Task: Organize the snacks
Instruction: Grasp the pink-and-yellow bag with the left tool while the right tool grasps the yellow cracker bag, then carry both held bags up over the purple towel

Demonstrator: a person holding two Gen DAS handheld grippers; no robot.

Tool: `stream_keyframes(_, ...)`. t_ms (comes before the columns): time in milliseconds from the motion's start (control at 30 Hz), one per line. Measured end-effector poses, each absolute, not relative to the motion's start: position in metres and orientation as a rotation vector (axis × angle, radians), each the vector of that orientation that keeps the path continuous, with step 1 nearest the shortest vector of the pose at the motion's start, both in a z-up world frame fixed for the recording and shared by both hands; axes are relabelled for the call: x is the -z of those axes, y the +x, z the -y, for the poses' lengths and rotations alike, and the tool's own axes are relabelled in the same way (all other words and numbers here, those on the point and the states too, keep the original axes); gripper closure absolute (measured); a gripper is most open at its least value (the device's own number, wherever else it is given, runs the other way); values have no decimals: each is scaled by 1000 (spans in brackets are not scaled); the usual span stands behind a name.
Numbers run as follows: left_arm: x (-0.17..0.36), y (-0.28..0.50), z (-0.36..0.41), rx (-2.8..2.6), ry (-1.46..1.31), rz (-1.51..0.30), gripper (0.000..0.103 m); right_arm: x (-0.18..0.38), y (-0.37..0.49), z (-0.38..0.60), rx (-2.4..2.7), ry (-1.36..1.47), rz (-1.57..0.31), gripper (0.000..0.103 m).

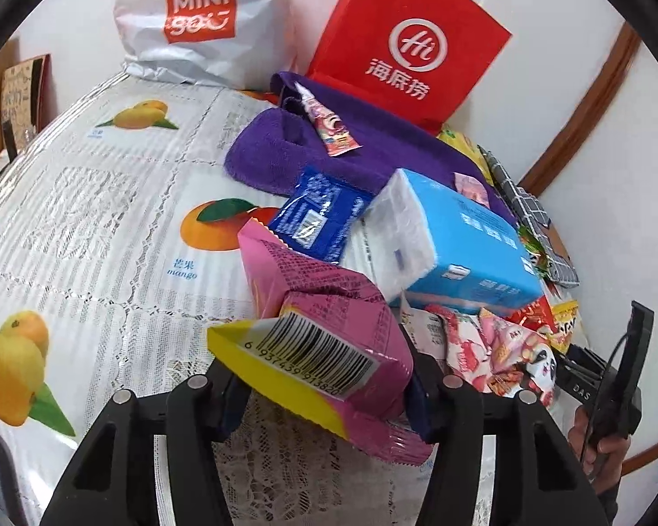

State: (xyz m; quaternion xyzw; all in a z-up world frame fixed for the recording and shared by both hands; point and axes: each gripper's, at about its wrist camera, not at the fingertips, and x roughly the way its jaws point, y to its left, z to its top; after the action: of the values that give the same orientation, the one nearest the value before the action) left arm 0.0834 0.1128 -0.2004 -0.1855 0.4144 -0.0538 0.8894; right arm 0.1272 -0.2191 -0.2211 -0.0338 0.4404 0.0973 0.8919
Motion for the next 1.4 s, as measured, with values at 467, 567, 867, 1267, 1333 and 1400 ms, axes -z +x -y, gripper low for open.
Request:
stream_keyframes(467, 163, 57, -122, 82, -339, -824, 50, 203, 114, 237, -176, -18, -864, 61)
stream_keyframes(567, 157, 55, -117, 86, -324, -813, 50, 191, 109, 240, -174, -14, -841, 61)
stream_keyframes(867, 121, 52, -110, 106, -305, -754, 50, 139, 103, 235, -198, -37, -725, 61)
stream_keyframes(1267, 63, 103, -84, 151, -252, -663, 50, 66, 139, 197, -310, -25, -597, 61)
stream_keyframes(1333, 55, 117, -80, 173, -261, -663, 50, 58, 151, 191, -332, -6, -595, 61)
stream_keyframes(1400, 50, 131, -77, 188, -268, -666, 50, 51, 165, 184, -360, 8, -597, 61)
